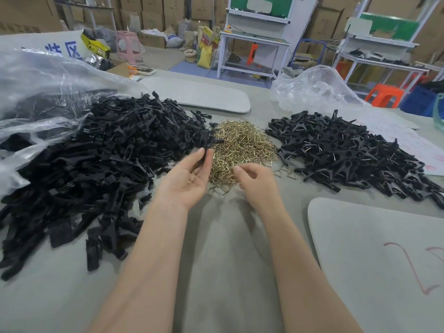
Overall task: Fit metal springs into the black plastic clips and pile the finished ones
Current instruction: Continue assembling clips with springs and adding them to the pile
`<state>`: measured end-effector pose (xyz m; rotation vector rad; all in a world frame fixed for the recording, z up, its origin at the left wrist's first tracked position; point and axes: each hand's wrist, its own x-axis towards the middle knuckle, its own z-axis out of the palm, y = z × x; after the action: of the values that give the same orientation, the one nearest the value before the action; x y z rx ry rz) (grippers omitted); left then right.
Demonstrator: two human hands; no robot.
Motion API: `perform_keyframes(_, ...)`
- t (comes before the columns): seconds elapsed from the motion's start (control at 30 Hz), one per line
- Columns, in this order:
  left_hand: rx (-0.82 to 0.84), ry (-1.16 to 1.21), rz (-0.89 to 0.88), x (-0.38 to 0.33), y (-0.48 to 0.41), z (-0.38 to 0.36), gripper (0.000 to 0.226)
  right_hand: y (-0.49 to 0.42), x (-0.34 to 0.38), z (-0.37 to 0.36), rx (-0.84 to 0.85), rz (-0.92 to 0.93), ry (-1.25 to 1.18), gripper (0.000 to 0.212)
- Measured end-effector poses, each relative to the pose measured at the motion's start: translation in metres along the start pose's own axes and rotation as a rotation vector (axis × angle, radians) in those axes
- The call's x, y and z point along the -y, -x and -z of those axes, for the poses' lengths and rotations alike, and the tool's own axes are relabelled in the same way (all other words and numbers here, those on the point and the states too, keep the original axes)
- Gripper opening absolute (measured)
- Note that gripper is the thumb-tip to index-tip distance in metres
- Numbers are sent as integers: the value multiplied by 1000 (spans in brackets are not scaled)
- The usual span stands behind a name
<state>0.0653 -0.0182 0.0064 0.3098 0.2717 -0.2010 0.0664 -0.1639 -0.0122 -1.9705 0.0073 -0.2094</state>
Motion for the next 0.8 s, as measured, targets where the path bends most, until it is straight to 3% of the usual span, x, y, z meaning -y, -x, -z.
perform_keyframes(0.07, 8, -74, 27, 1, 0, 1, 32, -1, 0, 1, -67, 51, 1, 15)
perform_keyframes(0.17, -31, -397, -30, 6, -2, 2, 6, -2, 2, 1, -90, 5, -240, 18)
perform_keyframes(0.27, -34, -630, -120, 11, -4, 3, 8, -2, 4, 2, -57, -31, -382, 17)
perform_keyframes(0.4, 41, -724, -72, 17, -3, 2, 7, -2, 5, -1, -62, -35, -444, 18)
perform_keyframes(0.6, 36, -778, -110, 20, -2, 1, 10, -1, -1, -7, -169, 76, -97, 6)
perform_keyframes(0.8, -15, -642, -150, 18, -3, 1, 6, 6, 1, -11, -112, 314, 156, 23)
